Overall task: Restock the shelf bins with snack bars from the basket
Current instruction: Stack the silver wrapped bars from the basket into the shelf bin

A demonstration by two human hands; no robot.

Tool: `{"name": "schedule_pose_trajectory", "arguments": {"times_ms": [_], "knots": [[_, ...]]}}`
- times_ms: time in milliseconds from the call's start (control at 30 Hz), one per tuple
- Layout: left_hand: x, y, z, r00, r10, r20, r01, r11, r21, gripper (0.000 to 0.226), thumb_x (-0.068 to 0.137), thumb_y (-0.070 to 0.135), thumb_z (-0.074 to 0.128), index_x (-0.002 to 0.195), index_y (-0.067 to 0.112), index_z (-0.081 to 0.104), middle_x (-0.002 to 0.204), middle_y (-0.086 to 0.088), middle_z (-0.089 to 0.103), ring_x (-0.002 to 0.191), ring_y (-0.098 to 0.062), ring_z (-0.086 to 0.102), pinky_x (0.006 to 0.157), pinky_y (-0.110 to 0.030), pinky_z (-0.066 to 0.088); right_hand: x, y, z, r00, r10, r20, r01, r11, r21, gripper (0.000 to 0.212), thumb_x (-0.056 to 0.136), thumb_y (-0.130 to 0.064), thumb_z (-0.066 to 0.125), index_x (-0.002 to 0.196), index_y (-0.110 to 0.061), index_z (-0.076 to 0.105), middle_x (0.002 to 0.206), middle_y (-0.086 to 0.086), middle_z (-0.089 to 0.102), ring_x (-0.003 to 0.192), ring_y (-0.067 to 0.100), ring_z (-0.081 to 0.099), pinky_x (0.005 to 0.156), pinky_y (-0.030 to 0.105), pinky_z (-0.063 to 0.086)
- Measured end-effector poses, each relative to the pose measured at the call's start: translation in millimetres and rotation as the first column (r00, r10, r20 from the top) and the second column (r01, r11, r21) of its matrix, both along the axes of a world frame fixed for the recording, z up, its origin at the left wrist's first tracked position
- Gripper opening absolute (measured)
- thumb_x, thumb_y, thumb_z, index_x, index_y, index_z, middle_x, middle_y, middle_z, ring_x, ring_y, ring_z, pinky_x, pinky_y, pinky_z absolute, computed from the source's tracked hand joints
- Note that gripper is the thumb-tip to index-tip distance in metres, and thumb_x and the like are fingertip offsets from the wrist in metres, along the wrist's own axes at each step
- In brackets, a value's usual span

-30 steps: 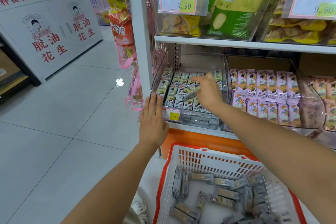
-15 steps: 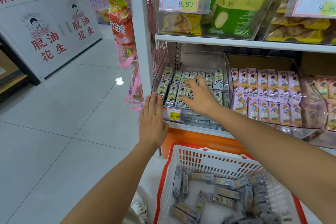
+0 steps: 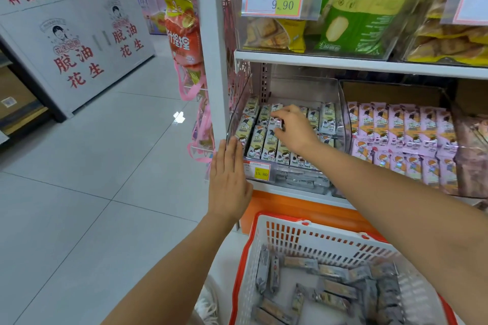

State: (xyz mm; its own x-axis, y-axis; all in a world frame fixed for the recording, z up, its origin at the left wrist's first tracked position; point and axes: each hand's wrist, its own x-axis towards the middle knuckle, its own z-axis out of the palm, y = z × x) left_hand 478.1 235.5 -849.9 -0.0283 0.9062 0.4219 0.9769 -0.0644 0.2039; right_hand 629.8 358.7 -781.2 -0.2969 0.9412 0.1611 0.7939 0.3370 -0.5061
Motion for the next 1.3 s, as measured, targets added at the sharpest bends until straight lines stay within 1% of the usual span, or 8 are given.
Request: {"name": "schedule_pose_trajectory", "arguments": {"times_ms": [233, 467, 600, 700, 767, 900, 1067, 1300], "knots": [[-9.1, 1.9, -3.8, 0.999, -0.034, -0.018, 0.034, 0.999, -0.008, 0.083, 0.078, 0.004, 0.058, 0.153, 0.006, 0.021, 0.159, -0.013, 0.02, 0.148, -0.03, 0.012, 0.118, -0.043, 0.011, -26.4, 23.3, -4.9, 1.0, 0.019, 0.021, -0.018, 1.0, -0.026, 0.05, 0.094, -0.009, 0.058, 0.143, -0.01, 0.046, 0.143, 0.019, 0.045, 0.13, 0.034, 0.045, 0.11, 0.035, 0.033], [-10.3, 1.9, -5.1, 0.999, -0.042, -0.005, 0.042, 0.999, -0.02, 0.083, 0.08, 0.006, 0.059, 0.152, 0.005, 0.019, 0.159, -0.014, 0.02, 0.148, -0.031, 0.012, 0.118, -0.044, 0.013, -22.7, 27.3, -13.3, 0.99, 0.132, 0.05, -0.12, 0.975, -0.188, 0.062, 0.1, -0.013, 0.047, 0.155, -0.021, 0.019, 0.163, 0.006, 0.008, 0.149, 0.027, 0.016, 0.121, 0.037, 0.013], [-7.9, -3.7, -0.8, 0.999, -0.028, -0.025, 0.027, 0.999, -0.03, 0.082, 0.082, 0.007, 0.057, 0.153, 0.006, 0.017, 0.16, -0.013, 0.017, 0.149, -0.03, 0.008, 0.119, -0.043, 0.01, -10.6, 10.4, -10.1, 0.991, 0.107, -0.083, -0.116, 0.988, -0.101, 0.058, 0.099, -0.013, 0.049, 0.153, -0.02, 0.027, 0.161, 0.006, 0.02, 0.147, 0.023, 0.02, 0.118, 0.029, 0.016], [-0.8, -14.8, 2.8, 1.0, -0.02, -0.016, 0.019, 0.999, -0.044, 0.077, 0.085, 0.011, 0.057, 0.152, 0.004, 0.021, 0.158, -0.016, 0.021, 0.148, -0.034, 0.015, 0.119, -0.049, 0.02, -0.3, -19.1, -6.4, 0.972, 0.119, -0.201, -0.109, 0.992, 0.063, 0.045, 0.097, -0.006, 0.047, 0.141, -0.016, 0.048, 0.142, 0.007, 0.046, 0.131, 0.02, 0.043, 0.111, 0.027, 0.03], [6.0, -25.4, 1.8, 0.999, -0.019, -0.032, 0.018, 0.999, -0.038, 0.075, 0.083, 0.013, 0.062, 0.15, 0.003, 0.028, 0.154, -0.019, 0.031, 0.143, -0.037, 0.026, 0.115, -0.052, 0.029, 7.4, -42.5, -4.9, 0.957, 0.17, -0.237, -0.136, 0.979, 0.152, 0.037, 0.096, -0.003, 0.047, 0.128, -0.015, 0.06, 0.119, 0.002, 0.057, 0.1, 0.003, 0.055, 0.092, 0.021, 0.046], [18.2, -55.8, -21.6, 0.997, -0.076, -0.032, 0.074, 0.996, -0.056, 0.072, 0.077, 0.014, 0.07, 0.142, 0.004, 0.042, 0.145, -0.021, 0.041, 0.13, -0.039, 0.043, 0.105, -0.049, 0.039, 25.2, -94.3, -18.5, 0.934, 0.236, -0.267, -0.187, 0.963, 0.196, 0.027, 0.092, -0.001, 0.05, 0.106, -0.012, 0.07, 0.094, -0.011, 0.06, 0.077, -0.008, 0.053, 0.071, 0.009, 0.039], [28.2, -103.4, -65.0, 0.998, -0.06, 0.013, 0.061, 0.957, -0.283, 0.069, 0.07, 0.012, 0.069, 0.135, 0.006, 0.047, 0.142, -0.021, 0.042, 0.116, -0.041, 0.051, 0.091, -0.046, 0.044, 53.8, -155.0, -83.1, 0.974, 0.177, -0.144, -0.195, 0.973, -0.123, 0.022, 0.095, -0.006, 0.051, 0.102, -0.014, 0.071, 0.067, -0.022, 0.051, 0.054, 0.003, 0.054, 0.053, 0.025, 0.039], [44.1, -145.8, -118.7, 0.998, 0.057, 0.006, -0.045, 0.847, -0.529, 0.07, 0.093, 0.024, 0.051, 0.152, 0.013, 0.017, 0.158, -0.013, 0.018, 0.143, -0.031, 0.021, 0.117, -0.041, 0.02, 90.2, -211.3, -196.8, 0.967, 0.244, 0.075, -0.12, 0.693, -0.711, 0.026, 0.1, -0.013, 0.047, 0.123, -0.013, 0.06, 0.12, 0.005, 0.06, 0.093, 0.022, 0.06, 0.082, 0.033, 0.049]]}}
